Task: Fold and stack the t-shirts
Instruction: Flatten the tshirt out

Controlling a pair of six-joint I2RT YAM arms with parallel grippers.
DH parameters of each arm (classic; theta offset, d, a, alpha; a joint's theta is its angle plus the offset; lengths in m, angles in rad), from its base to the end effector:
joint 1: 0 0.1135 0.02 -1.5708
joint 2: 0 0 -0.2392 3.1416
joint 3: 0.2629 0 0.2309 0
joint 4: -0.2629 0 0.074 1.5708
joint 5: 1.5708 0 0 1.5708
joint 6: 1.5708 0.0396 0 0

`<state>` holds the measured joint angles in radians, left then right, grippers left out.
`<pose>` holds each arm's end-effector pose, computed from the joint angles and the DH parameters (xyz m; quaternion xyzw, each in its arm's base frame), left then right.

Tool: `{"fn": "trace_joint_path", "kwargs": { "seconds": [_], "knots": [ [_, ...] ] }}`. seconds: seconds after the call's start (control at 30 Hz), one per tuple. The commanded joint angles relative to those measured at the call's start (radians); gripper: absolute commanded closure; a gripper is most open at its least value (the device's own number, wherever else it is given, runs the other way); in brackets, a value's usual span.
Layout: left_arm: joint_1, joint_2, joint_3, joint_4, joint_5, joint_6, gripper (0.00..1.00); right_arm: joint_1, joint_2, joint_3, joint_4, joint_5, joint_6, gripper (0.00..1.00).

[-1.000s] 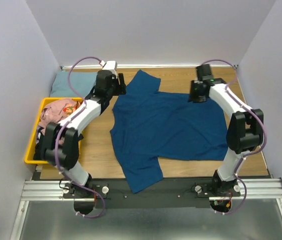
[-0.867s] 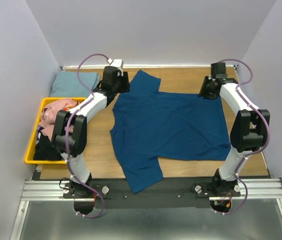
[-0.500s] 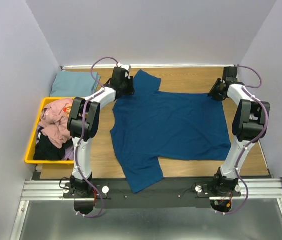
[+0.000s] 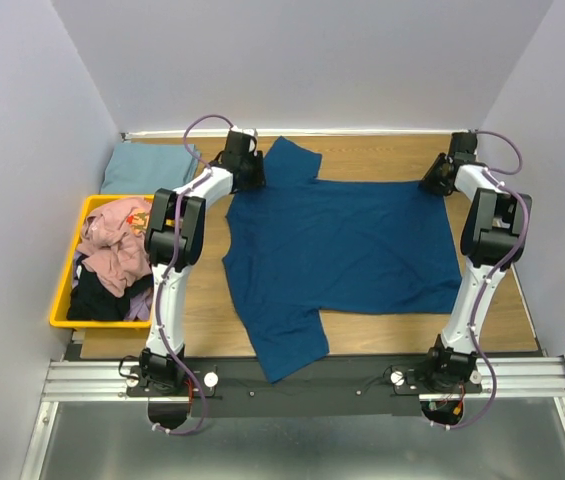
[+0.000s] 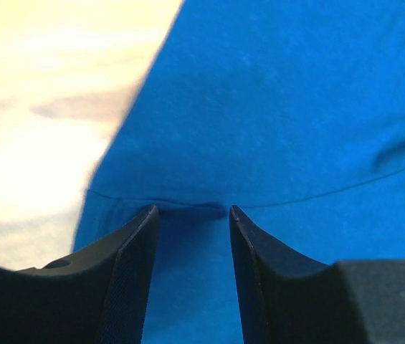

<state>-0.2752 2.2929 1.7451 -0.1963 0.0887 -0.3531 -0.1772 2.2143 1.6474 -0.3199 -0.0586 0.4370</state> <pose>0.4640 -0.1347 0.1513 -0.0178 0.9149 -0.1626 0.3691 0.4488 -0.0780 0.1477 0.2753 0.9006 0.0708 0.3288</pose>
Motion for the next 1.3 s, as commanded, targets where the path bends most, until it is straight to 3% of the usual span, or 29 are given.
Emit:
{"fn": "trace_joint_path", "kwargs": {
  "seconds": [0.0, 0.17, 0.4, 0.63, 0.87, 1.1, 1.27],
  "knots": [
    [0.028, 0.077, 0.077, -0.101, 0.014, -0.014, 0.48, -0.010, 0.116, 0.072, 0.008, -0.047, 0.000, 0.61],
    [0.047, 0.141, 0.200, -0.163, 0.026, -0.035, 0.49, -0.010, 0.192, 0.176, 0.010, -0.087, 0.002, 0.61],
    [0.070, 0.111, 0.222, -0.095, 0.017, -0.037, 0.48, -0.008, 0.219, 0.268, 0.007, -0.138, -0.049, 0.57],
    [0.067, -0.058, 0.177, -0.016, 0.002, -0.033, 0.30, -0.007, 0.032, 0.201, 0.004, -0.152, -0.061, 0.48],
    [0.008, -0.413, -0.054, 0.018, -0.064, -0.003, 0.24, -0.010, -0.336, -0.199, -0.002, 0.002, 0.019, 0.47],
    [-0.030, -0.912, -0.523, 0.079, -0.182, 0.040, 0.24, -0.094, -0.677, -0.660, -0.030, 0.123, 0.150, 0.48],
    [-0.030, -1.180, -0.803, 0.132, -0.265, 0.098, 0.24, -0.179, -0.856, -0.828, -0.054, 0.201, 0.169, 0.48]
  ]
}}
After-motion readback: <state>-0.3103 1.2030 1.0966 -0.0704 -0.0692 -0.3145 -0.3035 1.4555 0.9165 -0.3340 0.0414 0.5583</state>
